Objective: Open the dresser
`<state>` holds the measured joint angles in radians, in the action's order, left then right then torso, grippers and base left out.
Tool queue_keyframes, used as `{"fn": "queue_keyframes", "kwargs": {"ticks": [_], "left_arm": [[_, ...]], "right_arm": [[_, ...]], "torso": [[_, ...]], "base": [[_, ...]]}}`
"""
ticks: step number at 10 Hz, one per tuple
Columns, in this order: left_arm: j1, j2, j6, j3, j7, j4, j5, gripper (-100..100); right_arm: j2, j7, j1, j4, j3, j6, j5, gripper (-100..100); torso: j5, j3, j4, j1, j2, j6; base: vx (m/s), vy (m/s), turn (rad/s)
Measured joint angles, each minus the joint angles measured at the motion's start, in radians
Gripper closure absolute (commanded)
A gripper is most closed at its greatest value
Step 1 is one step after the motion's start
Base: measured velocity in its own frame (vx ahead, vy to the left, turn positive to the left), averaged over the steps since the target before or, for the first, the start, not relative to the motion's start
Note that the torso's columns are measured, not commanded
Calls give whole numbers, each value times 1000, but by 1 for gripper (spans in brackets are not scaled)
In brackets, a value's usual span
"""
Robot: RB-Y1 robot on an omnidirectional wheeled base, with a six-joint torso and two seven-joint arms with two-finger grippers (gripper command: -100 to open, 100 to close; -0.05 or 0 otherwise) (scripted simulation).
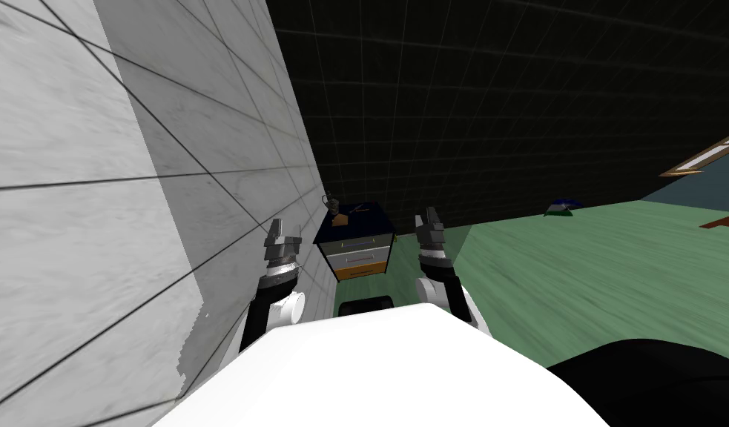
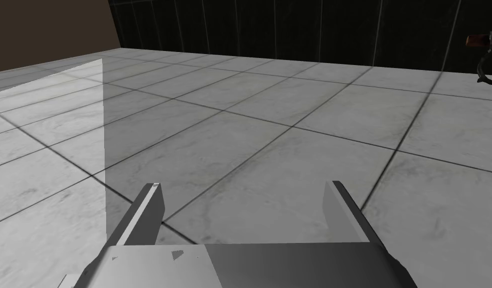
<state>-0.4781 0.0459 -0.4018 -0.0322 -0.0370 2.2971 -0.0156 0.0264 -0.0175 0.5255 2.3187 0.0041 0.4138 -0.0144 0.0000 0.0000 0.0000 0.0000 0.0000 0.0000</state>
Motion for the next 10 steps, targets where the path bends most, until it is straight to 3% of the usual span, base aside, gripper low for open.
{"fn": "queue_keyframes", "kwargs": {"ticks": [2, 9, 10], "left_arm": [[0, 0, 0, 0, 0, 0, 0, 0], [0, 0, 0, 0, 0, 0, 0, 0], [0, 0, 0, 0, 0, 0, 0, -100]], "right_arm": [[0, 0, 0, 0, 0, 0, 0, 0], [0, 0, 0, 0, 0, 0, 0, 0], [0, 0, 0, 0, 0, 0, 0, 0]], "torso": [[0, -209, 105, 0, 104, 0], [0, -1234, 617, 0, 618, 0], [0, -1382, 691, 0, 691, 0]], "base": [[0, 0, 0], [0, 0, 0], [19, -8, 1]]}}
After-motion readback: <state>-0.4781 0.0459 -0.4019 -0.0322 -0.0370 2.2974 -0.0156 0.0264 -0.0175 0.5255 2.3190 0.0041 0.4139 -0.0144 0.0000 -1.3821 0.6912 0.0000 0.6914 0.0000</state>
